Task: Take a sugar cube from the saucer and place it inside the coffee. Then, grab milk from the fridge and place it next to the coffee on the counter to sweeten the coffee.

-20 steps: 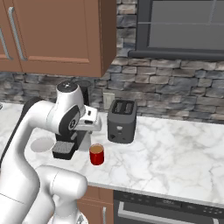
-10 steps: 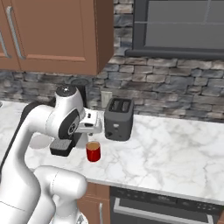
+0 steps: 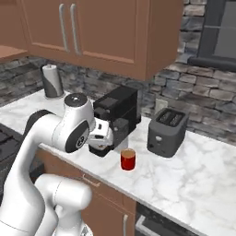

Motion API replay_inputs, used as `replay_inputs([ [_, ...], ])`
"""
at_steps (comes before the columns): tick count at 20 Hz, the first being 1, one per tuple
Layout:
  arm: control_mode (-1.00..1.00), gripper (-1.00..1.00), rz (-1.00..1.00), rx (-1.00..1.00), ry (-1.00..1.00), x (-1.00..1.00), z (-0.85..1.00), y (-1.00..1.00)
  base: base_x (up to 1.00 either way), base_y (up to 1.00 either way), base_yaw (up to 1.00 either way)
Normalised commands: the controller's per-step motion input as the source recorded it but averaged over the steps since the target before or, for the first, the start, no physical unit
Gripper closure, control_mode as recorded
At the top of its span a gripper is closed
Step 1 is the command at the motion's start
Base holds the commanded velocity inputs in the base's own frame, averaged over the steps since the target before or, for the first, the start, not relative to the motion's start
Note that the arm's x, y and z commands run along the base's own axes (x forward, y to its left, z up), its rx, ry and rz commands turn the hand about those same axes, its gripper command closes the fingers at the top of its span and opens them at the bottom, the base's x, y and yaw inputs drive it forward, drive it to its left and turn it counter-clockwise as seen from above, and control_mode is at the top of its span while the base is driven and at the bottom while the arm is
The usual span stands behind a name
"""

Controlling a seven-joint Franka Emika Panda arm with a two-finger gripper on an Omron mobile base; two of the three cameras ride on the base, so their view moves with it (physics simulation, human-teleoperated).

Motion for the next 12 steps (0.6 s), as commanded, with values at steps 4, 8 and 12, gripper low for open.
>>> replay_inputs([
  [4,1.0,-1.0,0.0,0.0,0.0,0.0,0.0,0.0,-0.18,-0.08,1.0],
  [8,1.0,-1.0,0.0,0.0,0.0,0.0,0.0,0.0,-0.07,0.0,1.0],
  [12,1.0,-1.0,0.0,0.0,0.0,0.0,0.0,0.0,-0.07,0.0,1.0],
])
